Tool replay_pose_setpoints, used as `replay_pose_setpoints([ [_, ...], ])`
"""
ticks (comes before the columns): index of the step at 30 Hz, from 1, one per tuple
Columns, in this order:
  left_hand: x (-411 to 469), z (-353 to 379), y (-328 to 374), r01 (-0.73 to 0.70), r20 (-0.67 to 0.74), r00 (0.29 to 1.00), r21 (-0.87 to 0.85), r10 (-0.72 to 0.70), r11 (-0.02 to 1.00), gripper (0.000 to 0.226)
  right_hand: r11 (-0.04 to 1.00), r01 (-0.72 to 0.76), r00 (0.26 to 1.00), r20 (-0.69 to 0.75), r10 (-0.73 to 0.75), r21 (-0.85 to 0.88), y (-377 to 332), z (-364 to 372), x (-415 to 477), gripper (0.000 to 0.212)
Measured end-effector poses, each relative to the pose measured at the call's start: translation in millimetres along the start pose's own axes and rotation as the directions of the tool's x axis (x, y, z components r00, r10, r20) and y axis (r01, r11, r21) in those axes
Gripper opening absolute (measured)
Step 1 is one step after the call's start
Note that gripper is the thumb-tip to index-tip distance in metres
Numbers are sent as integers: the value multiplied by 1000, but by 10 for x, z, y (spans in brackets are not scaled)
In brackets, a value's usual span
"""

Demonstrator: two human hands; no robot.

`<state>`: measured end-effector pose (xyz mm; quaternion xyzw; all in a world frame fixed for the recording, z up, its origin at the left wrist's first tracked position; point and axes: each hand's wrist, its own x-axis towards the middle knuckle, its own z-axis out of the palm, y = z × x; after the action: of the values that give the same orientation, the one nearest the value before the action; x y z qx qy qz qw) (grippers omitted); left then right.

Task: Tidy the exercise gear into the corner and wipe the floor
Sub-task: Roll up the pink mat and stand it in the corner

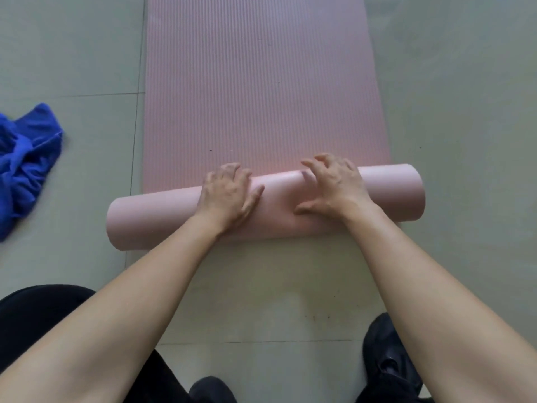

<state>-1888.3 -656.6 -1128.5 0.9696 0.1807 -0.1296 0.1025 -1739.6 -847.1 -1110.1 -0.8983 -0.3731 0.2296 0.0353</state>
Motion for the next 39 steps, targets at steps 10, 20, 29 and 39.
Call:
replay_pose_setpoints([
  [10, 126, -128, -37, -10, 115, 993, 37, 6, 999, 119, 999, 41, 970, -242, -33, 26, -104, 165, -151, 81],
  [20, 309, -549, 173, -118, 326, 934, -112, 149, 987, 47, 998, -4, 978, 209, 18, -67, 65, -358, -154, 83],
  [29, -46, -361, -82, -29, -43, 999, -218, 20, 976, 59, 990, -93, 995, 37, 90, 104, -41, -135, 45, 59],
  [39, 71, -352, -59, -117, 225, 970, 115, 89, 987, 98, 996, 10, 995, 98, -19, 89, -205, -191, -64, 103],
])
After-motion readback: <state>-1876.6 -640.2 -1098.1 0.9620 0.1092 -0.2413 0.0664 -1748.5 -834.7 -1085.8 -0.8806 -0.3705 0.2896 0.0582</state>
